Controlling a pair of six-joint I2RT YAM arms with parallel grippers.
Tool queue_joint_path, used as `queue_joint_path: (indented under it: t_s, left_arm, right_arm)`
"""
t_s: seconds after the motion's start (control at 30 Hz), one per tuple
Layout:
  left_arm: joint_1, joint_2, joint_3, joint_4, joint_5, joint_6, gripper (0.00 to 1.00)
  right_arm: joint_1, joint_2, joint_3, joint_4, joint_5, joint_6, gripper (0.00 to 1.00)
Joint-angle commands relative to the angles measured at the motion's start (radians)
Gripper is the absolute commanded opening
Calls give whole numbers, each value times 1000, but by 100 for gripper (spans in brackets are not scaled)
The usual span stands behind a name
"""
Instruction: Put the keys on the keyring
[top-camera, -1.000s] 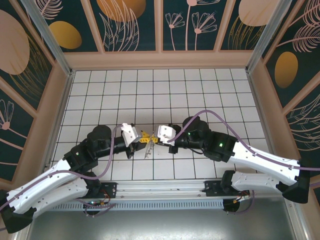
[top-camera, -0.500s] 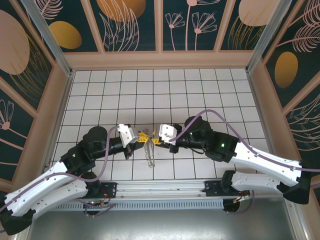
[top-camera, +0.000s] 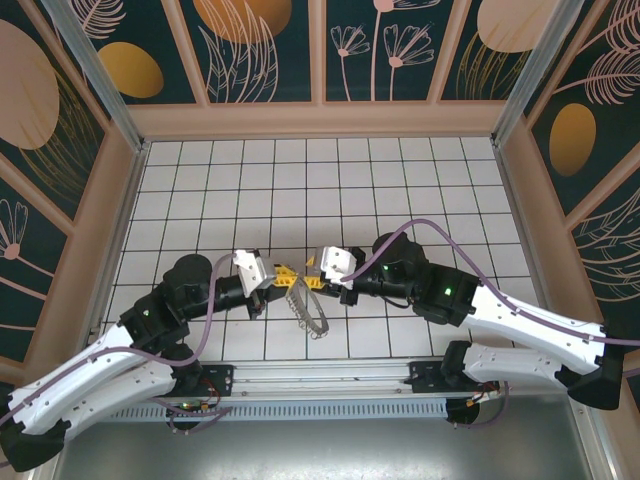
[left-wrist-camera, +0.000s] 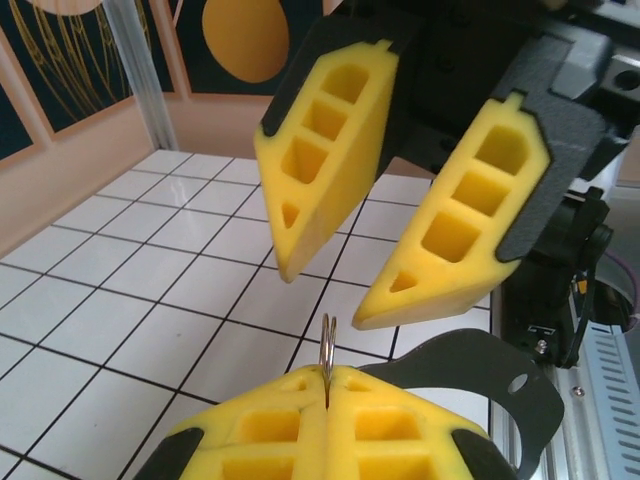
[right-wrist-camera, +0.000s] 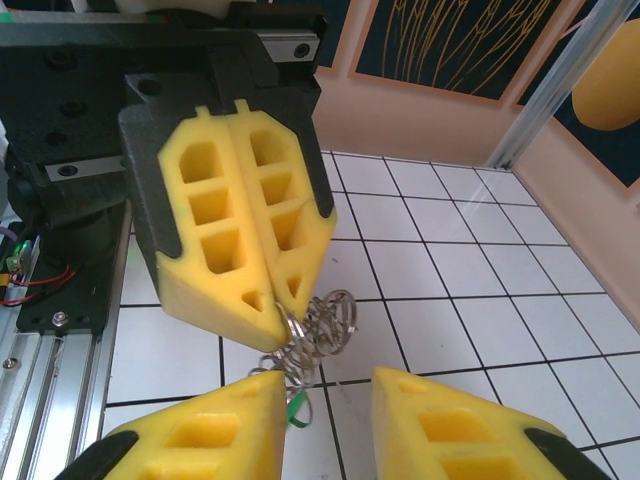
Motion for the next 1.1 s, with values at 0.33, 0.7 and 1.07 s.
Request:
queue_joint_path:
  t_s: [0.33,0.7,1.07]
  left_arm:
    - [3,-28,-15,94,63,-17,0]
    - [2,16,1,58,33,-13,0]
    - [2,68,56,-59,-46,8,18]
  right_arm:
    - [-10,23,-13,58,-97,-6,26]
    - [-12,24,-1,40,-111,-17,0]
    - [7,93,101,-134,-14,-58,0]
